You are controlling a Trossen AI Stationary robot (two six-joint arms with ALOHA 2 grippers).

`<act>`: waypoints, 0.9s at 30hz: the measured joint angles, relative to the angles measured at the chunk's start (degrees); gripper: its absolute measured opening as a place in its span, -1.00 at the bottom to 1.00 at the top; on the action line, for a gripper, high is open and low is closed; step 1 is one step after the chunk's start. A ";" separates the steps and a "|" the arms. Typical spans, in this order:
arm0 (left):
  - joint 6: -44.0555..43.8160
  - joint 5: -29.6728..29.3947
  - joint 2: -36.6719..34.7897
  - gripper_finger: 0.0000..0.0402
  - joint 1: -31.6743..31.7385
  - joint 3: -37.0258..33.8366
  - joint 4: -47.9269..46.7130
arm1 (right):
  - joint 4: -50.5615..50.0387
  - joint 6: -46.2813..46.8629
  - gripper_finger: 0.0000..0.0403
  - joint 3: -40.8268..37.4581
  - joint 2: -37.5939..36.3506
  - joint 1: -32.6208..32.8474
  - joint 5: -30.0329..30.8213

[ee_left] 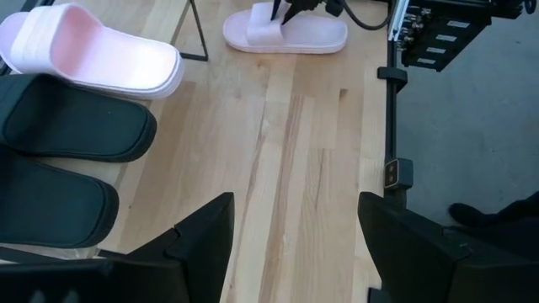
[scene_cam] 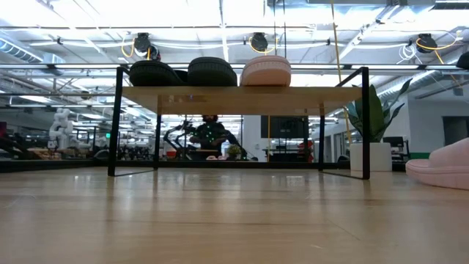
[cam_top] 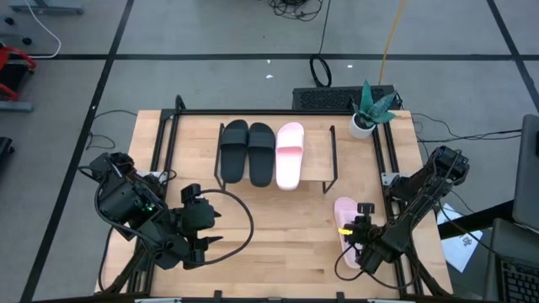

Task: Pick and place slides into the shelf
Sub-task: Put the pink slide next to the pink slide on the shelf

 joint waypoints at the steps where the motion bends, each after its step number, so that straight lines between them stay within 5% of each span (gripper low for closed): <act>1: 0.01 0.00 0.00 0.26 0.00 0.00 0.00 | 0.00 -0.02 -0.56 0.00 0.00 -0.18 0.00; 18: -0.25 -0.02 0.00 0.26 0.00 0.00 0.01 | 0.06 -1.50 -0.57 0.00 0.00 -2.55 -0.45; 27: -0.51 -0.04 0.00 0.26 0.07 0.00 0.02 | -1.83 -0.02 -0.87 0.00 0.00 -3.05 0.28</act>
